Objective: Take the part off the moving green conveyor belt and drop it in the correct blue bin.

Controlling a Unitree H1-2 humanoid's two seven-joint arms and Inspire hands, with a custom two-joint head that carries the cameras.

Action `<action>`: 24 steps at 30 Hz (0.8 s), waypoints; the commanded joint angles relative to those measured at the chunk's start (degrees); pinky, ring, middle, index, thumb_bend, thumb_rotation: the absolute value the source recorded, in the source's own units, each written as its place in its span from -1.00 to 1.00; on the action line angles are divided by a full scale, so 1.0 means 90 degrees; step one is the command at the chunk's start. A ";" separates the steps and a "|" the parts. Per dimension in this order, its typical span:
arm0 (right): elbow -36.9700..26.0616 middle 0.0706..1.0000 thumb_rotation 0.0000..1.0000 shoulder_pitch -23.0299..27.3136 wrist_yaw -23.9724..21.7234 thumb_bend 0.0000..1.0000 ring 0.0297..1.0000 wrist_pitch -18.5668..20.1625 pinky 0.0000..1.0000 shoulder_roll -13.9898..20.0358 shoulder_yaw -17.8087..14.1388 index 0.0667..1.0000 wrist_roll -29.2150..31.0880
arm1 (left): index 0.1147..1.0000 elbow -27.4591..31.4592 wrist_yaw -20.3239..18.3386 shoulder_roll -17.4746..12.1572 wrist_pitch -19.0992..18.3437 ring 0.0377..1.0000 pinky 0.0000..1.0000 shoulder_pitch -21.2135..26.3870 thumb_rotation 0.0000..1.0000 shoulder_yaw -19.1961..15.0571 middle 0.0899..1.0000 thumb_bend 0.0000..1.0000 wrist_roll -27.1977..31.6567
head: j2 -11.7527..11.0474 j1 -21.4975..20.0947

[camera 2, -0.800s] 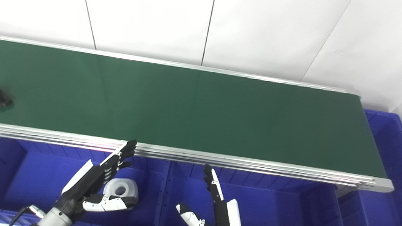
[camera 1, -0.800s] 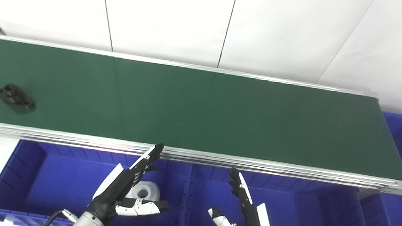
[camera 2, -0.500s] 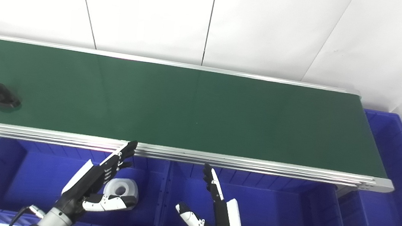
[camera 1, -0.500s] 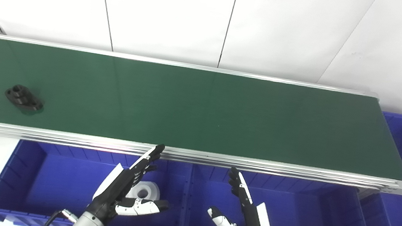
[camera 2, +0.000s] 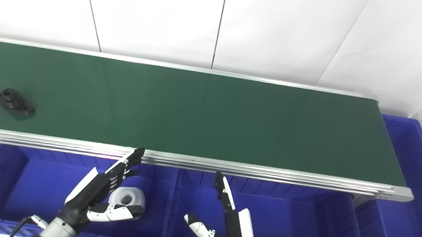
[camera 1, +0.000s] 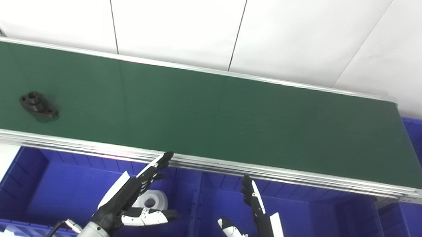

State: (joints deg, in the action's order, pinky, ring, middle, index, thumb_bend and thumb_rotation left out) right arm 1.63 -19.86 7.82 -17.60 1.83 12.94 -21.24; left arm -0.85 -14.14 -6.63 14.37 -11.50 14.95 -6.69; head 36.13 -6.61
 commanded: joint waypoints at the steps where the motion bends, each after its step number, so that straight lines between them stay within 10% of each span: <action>1: -0.0102 0.89 0.44 0.0023 0.0077 0.50 0.83 -0.0362 0.76 0.0019 -0.0032 0.96 0.0004 | 0.91 0.0050 0.0111 0.0048 0.0328 0.95 0.84 0.0072 -0.14 0.0033 0.97 0.55 -0.0101 | -0.0141 0.0328; 10: 0.0283 0.94 0.45 -0.0001 0.0056 0.48 0.90 -0.0880 0.80 0.0248 -0.0144 1.00 0.0369 | 0.82 -0.0173 0.0223 0.0209 0.0472 0.84 0.65 0.0042 -0.31 0.0155 0.90 0.59 -0.0268 | -0.0740 0.1454; 24: 0.0420 0.95 0.50 -0.0008 0.0072 0.40 0.94 -0.0926 0.93 0.0236 -0.0212 1.00 0.0288 | 0.77 -0.0427 0.0340 0.0291 0.0788 0.78 0.61 0.0062 -0.49 0.0181 0.87 0.67 -0.0305 | -0.1024 0.1511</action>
State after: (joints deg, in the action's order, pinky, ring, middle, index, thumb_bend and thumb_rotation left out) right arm 6.13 -20.13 7.80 -22.81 4.31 11.21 -18.63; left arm -5.38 -12.11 -4.52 18.34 -11.68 16.47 -9.33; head 26.90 6.94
